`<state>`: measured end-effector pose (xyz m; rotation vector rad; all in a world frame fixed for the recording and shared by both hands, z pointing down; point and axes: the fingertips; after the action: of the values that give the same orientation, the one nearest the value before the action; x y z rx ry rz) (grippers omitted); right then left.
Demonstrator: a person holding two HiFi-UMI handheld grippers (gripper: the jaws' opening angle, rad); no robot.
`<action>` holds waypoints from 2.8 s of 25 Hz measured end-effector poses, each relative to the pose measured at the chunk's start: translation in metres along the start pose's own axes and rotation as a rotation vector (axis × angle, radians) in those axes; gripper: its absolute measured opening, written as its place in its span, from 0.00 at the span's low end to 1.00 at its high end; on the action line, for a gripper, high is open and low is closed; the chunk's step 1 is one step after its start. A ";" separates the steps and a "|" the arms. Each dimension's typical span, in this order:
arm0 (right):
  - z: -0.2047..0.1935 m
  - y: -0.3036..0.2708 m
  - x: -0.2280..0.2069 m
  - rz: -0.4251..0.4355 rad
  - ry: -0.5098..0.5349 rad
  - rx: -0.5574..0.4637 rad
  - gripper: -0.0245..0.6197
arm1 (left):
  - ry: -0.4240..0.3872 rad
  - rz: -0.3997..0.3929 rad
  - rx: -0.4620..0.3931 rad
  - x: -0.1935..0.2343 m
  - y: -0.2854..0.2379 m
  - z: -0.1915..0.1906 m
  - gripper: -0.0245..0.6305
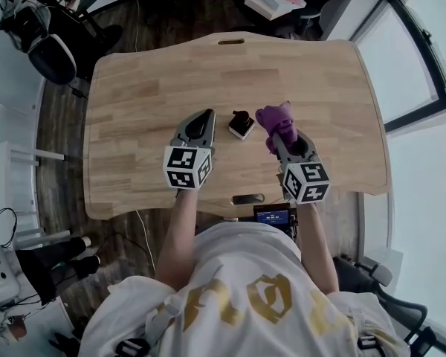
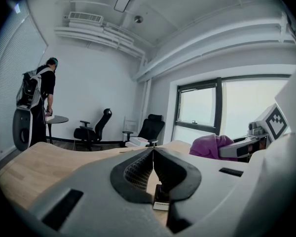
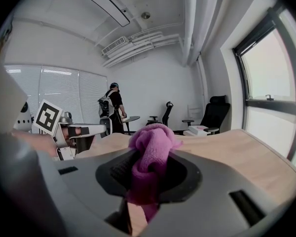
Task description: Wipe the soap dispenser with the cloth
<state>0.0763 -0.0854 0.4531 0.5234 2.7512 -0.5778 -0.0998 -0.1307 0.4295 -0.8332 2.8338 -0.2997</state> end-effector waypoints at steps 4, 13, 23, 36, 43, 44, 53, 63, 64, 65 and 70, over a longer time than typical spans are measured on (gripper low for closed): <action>0.000 -0.002 -0.005 -0.003 -0.008 0.000 0.21 | -0.010 -0.009 0.007 -0.002 -0.003 0.000 0.05; -0.015 -0.009 -0.010 0.005 -0.004 0.048 0.21 | 0.014 -0.006 0.058 -0.003 -0.005 -0.023 0.05; -0.025 -0.018 -0.013 0.023 0.001 0.084 0.21 | 0.035 -0.040 0.116 -0.015 -0.017 -0.050 0.05; -0.048 -0.023 -0.026 0.035 -0.010 0.156 0.21 | 0.093 -0.106 0.172 -0.035 -0.023 -0.094 0.06; -0.058 -0.026 -0.031 0.026 0.010 0.187 0.21 | 0.073 -0.147 0.213 -0.047 -0.026 -0.112 0.13; -0.060 -0.027 -0.032 0.026 0.009 0.190 0.21 | 0.074 -0.156 0.218 -0.050 -0.027 -0.114 0.15; -0.079 -0.029 -0.045 0.011 0.000 0.230 0.21 | 0.070 -0.218 0.294 -0.065 -0.038 -0.144 0.23; -0.090 -0.040 -0.054 -0.009 0.006 0.283 0.21 | 0.030 -0.192 0.308 -0.066 -0.057 -0.163 0.38; -0.090 -0.041 -0.056 -0.009 0.008 0.288 0.21 | 0.030 -0.190 0.311 -0.066 -0.059 -0.166 0.40; -0.091 -0.043 -0.057 -0.009 0.008 0.293 0.21 | 0.029 -0.191 0.317 -0.066 -0.062 -0.169 0.43; -0.096 -0.052 -0.062 -0.015 -0.012 0.309 0.21 | 0.016 -0.214 0.345 -0.069 -0.072 -0.182 0.49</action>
<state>0.0923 -0.1063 0.5759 0.5635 2.6694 -1.0156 -0.0453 -0.1260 0.6298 -1.0534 2.5954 -0.8004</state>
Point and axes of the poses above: the fingertips, and each gripper's own axes: y backward along the fingers, x to its left, z out of its top, and after that the axes turned 12 degrees about -y, right-handed
